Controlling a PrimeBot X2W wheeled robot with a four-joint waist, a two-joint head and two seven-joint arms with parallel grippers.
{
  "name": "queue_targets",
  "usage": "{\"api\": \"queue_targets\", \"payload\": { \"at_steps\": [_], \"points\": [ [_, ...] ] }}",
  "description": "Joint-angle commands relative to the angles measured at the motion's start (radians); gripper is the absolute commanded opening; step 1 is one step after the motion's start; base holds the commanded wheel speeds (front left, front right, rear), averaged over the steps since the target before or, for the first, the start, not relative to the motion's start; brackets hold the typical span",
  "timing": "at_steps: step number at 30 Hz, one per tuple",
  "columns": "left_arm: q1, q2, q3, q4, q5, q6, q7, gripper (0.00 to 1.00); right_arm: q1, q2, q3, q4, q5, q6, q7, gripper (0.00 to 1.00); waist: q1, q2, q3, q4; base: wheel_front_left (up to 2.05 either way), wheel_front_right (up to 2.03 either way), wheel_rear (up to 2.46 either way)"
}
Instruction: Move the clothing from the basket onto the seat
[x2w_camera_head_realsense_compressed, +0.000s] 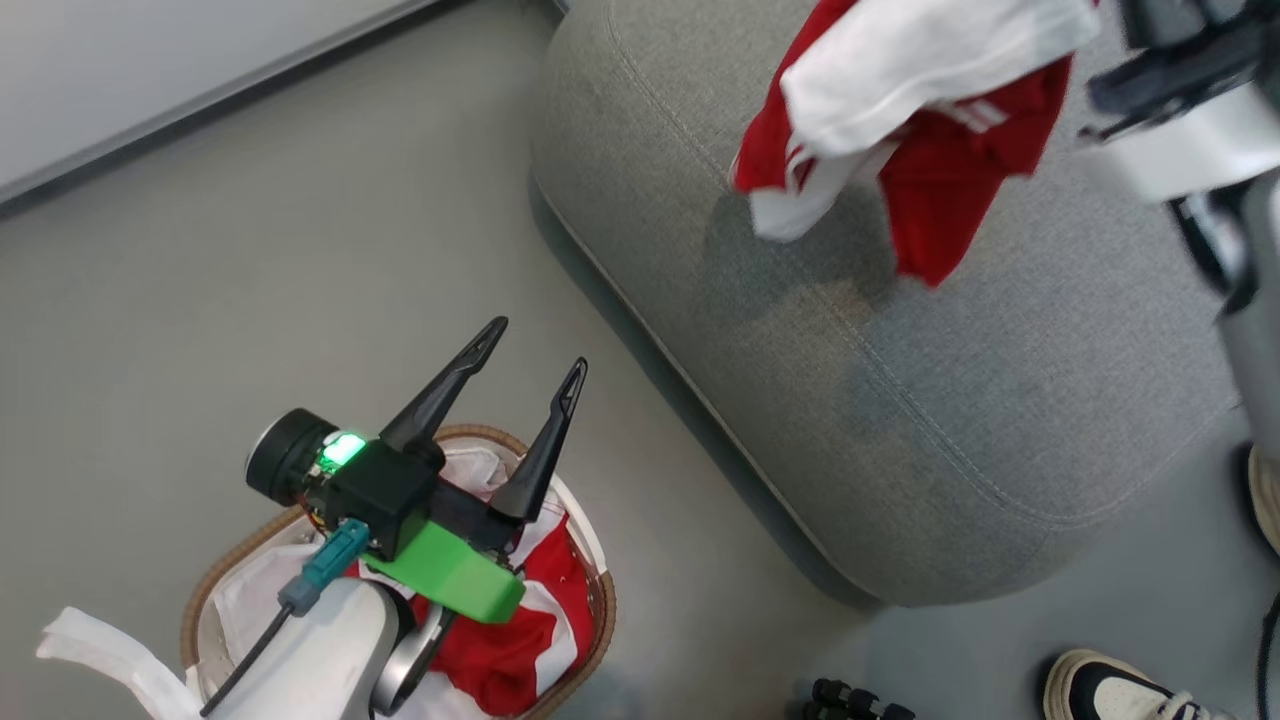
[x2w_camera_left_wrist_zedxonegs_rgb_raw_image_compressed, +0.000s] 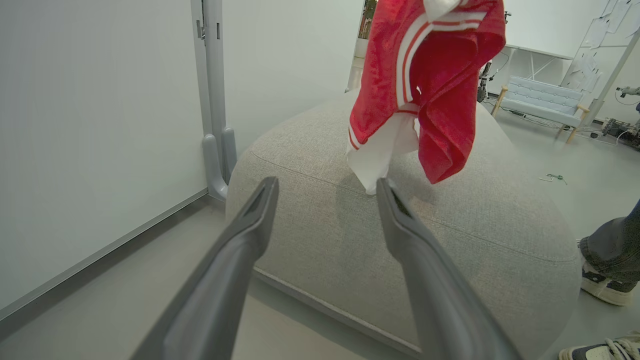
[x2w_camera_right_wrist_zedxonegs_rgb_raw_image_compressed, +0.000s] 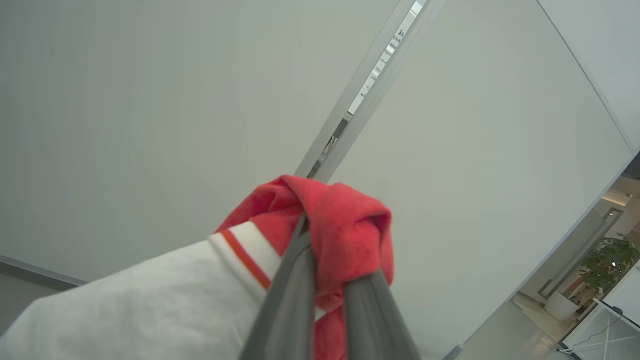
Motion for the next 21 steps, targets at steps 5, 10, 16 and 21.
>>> {"api": "queue_targets", "payload": {
  "at_steps": [5,10,16,21],
  "points": [
    [-0.063,0.051,0.001,-0.022,0.010,-0.003,-0.001,1.00,-0.172,-0.074,-0.083,0.074,-0.044,-0.001,-0.002,0.00,0.0000,-0.0001,0.195,0.071,0.00,0.00,0.00],
    [-0.091,0.075,-0.019,-0.035,0.007,-0.003,-0.001,1.00,-0.265,-0.096,-0.167,0.189,-0.084,-0.001,-0.002,0.00,0.0000,-0.0001,0.247,0.109,0.00,0.00,0.00],
    [-0.114,0.074,-0.042,-0.031,-0.008,-0.003,-0.001,1.00,-0.228,-0.043,-0.259,0.346,-0.119,-0.001,-0.002,0.00,0.0000,-0.0001,0.284,0.144,0.00,0.00,0.00],
    [-0.123,0.071,-0.059,-0.016,-0.008,-0.003,-0.001,1.00,-0.136,0.002,-0.354,0.472,-0.174,-0.001,-0.002,0.33,0.0000,-0.0001,0.280,0.156,0.00,0.00,0.00]
  ]
}}
